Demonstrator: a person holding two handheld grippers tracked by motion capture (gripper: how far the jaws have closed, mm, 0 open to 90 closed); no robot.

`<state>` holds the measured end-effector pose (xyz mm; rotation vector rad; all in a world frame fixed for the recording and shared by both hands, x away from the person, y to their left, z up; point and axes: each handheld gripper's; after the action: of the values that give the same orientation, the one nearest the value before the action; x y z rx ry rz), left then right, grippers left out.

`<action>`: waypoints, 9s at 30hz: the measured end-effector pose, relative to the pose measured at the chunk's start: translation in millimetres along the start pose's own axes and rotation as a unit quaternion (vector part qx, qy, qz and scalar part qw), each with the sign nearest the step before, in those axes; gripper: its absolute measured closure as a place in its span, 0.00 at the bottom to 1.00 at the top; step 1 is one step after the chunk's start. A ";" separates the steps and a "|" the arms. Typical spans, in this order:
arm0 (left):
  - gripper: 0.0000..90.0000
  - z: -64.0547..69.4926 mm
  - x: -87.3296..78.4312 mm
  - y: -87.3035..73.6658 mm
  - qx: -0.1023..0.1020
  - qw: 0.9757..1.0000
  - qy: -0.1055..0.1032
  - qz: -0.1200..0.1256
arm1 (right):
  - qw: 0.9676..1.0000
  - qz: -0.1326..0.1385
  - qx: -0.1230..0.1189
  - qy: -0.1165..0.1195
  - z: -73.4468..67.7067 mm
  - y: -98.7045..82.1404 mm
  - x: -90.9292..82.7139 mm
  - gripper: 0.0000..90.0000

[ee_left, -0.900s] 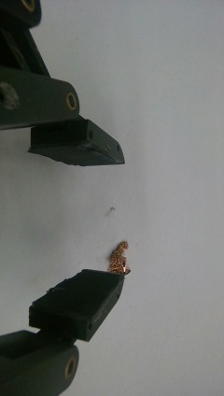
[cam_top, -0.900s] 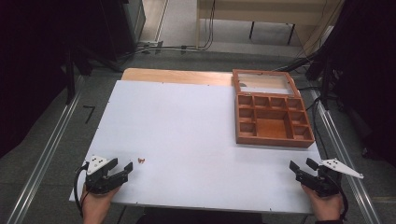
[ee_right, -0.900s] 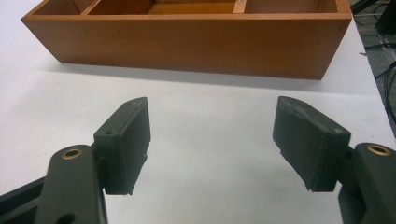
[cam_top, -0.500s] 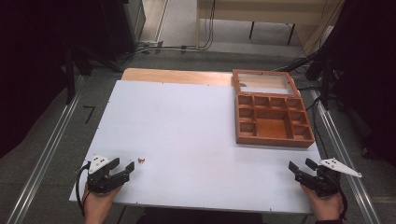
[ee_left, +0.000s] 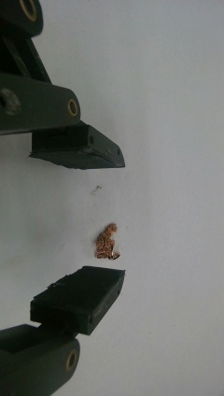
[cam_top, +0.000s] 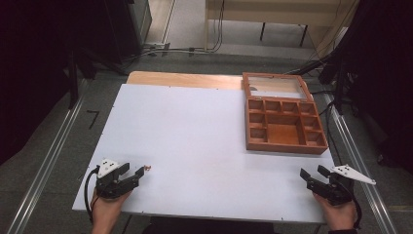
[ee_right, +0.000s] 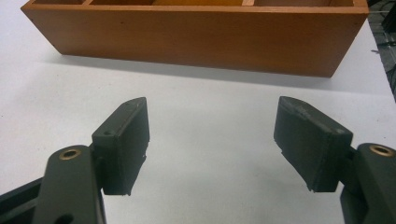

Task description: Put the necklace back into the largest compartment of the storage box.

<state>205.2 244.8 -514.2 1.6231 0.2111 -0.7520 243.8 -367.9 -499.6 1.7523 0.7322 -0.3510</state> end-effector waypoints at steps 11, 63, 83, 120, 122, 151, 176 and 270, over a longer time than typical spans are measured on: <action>0.49 1.8 7.5 3.0 0.006 1.000 -0.004 -0.007 | 1.000 -0.002 0.000 0.000 -0.1 0.4 1.2 0.28; 0.96 16.6 9.6 23.1 0.026 0.998 -0.049 0.003 | 1.000 -0.004 0.003 0.003 1.1 0.9 0.3 0.28; 0.96 31.8 11.9 46.6 0.043 0.996 -0.070 0.018 | 1.000 -0.005 0.002 0.002 0.4 0.5 0.0 0.27; 0.96 88.9 47.0 92.2 0.086 0.988 -0.125 0.024 | 1.000 -0.008 -0.001 0.004 -1.3 0.1 1.5 0.27; 0.96 92.2 49.2 93.7 0.088 0.987 -0.129 0.023 | 1.000 -0.008 -0.001 0.004 -1.3 0.1 1.6 0.27; 0.96 128.6 69.7 116.0 0.101 0.981 -0.161 0.027 | 1.000 -0.011 -0.003 0.008 -1.5 0.0 2.6 0.27; 0.96 159.9 93.5 137.7 0.113 0.977 -0.179 0.030 | 1.000 -0.024 -0.006 0.010 -1.7 0.1 6.3 0.23; 0.96 261.8 159.4 217.4 0.176 0.961 -0.212 0.023 | 0.999 -0.033 -0.022 0.019 -9.4 0.1 11.0 0.20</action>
<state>353.3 -90.6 -432.1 1.7430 -0.2845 -1.1269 251.0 -355.8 -503.0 1.6999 0.8223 -0.3444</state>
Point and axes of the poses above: each handheld gripper's, and its own axes: x roughly forward along the jaws, y roughly out of its top, z roughly to its right, and after that the axes turned 13 degrees about x, right-handed
